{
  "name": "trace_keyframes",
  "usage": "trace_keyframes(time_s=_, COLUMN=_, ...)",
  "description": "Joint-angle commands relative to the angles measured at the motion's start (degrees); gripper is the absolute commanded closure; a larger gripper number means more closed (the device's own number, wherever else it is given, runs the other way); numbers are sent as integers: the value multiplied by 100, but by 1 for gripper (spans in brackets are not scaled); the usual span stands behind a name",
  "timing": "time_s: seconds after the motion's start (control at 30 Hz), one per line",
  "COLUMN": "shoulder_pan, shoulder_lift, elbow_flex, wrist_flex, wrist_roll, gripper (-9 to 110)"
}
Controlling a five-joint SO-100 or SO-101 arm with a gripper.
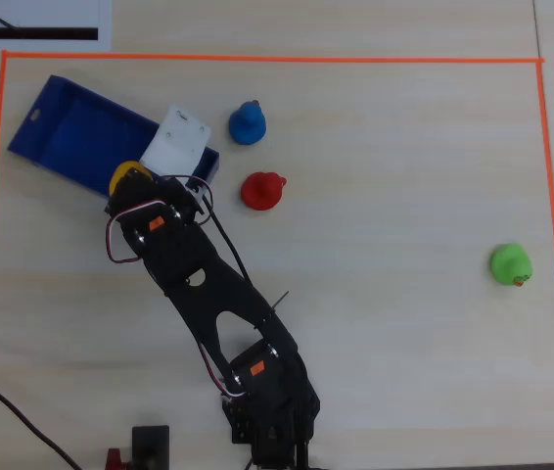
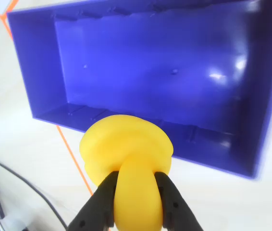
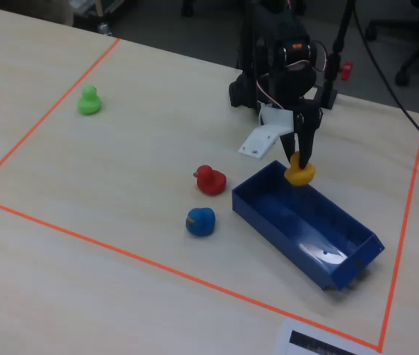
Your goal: Grasp yellow duck and put it into box.
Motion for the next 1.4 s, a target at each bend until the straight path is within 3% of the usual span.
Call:
trace_keyframes(time_s=0.0, shoulder_pan=-35, shoulder_lift=-167, elbow_flex=-97, wrist_flex=-316, wrist_roll=-18, gripper=83)
trace_keyframes(time_s=0.27, shoulder_pan=53, shoulder_lift=-431, elbow_flex=-105, wrist_flex=-545, wrist_roll=-264, gripper=63)
trace_keyframes(time_s=0.37, shoulder_pan=158, shoulder_lift=-378, elbow_flex=-343, wrist_flex=-299, wrist_roll=-299, gripper=61)
trace_keyframes(time_s=0.43, shoulder_pan=281, shoulder_lift=-211, elbow_flex=-501, wrist_flex=-62, wrist_roll=-299, gripper=63)
trace_keyframes(time_s=0.5, shoulder_pan=378, shoulder_lift=220, elbow_flex=-501, wrist_flex=246, wrist_roll=-352, gripper=74)
trace_keyframes(time_s=0.6, shoulder_pan=404, shoulder_lift=1327, elbow_flex=-26, wrist_flex=703, wrist_roll=-606, gripper=101)
trace_keyframes(time_s=0.77, shoulder_pan=290, shoulder_lift=4148, elbow_flex=2030, wrist_flex=1441, wrist_roll=-1775, gripper=101)
trace_keyframes(time_s=0.93, shoulder_pan=1529, shoulder_lift=6557, elbow_flex=4166, wrist_flex=1670, wrist_roll=-3252, gripper=101)
trace_keyframes(time_s=1.13, shoulder_pan=2883, shoulder_lift=8279, elbow_flex=6267, wrist_flex=1670, wrist_roll=-4632, gripper=101)
trace_keyframes(time_s=1.37, shoulder_pan=3331, shoulder_lift=8833, elbow_flex=7506, wrist_flex=1854, wrist_roll=-4948, gripper=101)
